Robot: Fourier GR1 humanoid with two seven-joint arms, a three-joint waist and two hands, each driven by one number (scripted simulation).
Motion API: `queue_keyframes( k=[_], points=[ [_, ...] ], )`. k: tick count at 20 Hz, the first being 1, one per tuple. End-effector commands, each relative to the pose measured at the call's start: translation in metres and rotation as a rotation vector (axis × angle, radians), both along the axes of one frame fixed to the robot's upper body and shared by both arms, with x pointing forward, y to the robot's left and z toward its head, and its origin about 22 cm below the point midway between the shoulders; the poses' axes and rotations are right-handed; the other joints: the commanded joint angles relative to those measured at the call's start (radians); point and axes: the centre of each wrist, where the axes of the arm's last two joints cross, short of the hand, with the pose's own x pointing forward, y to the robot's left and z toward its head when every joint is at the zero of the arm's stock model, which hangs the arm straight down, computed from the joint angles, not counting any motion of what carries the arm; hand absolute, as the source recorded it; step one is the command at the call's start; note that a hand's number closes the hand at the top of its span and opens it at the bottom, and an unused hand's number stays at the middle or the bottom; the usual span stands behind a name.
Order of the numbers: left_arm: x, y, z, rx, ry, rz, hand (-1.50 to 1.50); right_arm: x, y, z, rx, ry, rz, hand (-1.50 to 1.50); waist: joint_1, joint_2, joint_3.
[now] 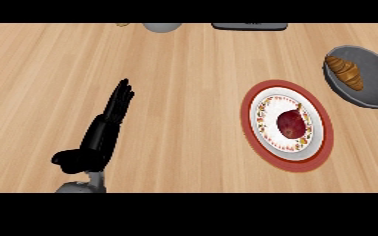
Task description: Pick the croissant from the plate and place it in the pan
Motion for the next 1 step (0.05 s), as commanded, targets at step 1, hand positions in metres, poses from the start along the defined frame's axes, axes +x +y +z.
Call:
queue_keyframes(
  k=[1],
  points=[
    [0.0032, -0.0007, -0.0136, 0.008, -0.009, 0.005, 0.0, -0.0015, 0.0028, -0.0065, 0.01, -0.094, 0.096, -1.5, -0.01, 0.0, -0.002]
  ],
)
